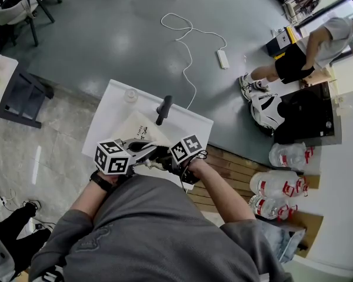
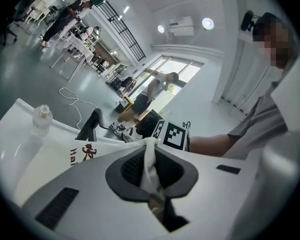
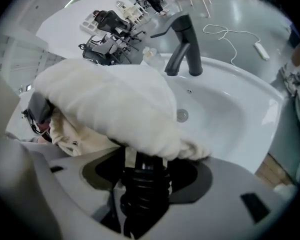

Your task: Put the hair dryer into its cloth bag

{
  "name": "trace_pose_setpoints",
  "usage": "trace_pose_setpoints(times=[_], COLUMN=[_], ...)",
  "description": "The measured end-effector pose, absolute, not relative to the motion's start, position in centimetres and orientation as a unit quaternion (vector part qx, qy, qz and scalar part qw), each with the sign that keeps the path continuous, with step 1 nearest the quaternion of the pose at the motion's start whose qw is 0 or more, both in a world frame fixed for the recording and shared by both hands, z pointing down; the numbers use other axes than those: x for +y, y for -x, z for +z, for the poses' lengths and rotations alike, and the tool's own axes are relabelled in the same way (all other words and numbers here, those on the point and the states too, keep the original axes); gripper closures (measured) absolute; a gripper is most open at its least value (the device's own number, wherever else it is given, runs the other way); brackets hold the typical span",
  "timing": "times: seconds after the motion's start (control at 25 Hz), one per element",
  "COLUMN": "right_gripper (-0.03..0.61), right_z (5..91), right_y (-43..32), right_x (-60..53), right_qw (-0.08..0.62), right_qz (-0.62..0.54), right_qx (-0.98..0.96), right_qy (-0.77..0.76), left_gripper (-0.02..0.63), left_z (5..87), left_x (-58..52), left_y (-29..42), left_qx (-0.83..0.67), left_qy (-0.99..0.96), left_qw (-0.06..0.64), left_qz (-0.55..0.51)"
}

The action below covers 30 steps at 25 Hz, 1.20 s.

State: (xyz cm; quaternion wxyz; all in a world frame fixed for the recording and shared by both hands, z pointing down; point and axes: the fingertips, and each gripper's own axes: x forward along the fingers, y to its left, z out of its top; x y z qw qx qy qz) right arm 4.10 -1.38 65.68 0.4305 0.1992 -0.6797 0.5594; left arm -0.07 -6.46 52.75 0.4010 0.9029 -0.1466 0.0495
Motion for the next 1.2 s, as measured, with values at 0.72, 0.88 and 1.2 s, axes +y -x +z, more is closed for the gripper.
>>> trace_pose_setpoints(times=[0.72, 0.88, 1.2], right_gripper=[0.325, 0.325, 0.327], right_z=[64.9, 64.8, 69.7], right_y=[-5.1, -5.1, -8.3], right_x=[-2.4, -3.7, -4.6], right_qw=[0.56, 0.511, 0.468], right_qz=[0.391, 0.418, 0.421], right_qx=[-0.707, -0.722, -0.73], right_qy=[-0.182, -0.207, -0.268], left_gripper=[0.598, 0.598, 0.598], left_z=[52.2, 51.9, 51.6], left_x=[-6.4, -6.6, -8.6], left_y=[-1.0, -0.9, 1.9], left_qx=[-0.108, -0.104, -0.143], left_qy=[-0.894, -0.885, -0.859], left_qw=[0.436, 0.453, 0.486], left_qz=[0.016, -0.014, -0.079])
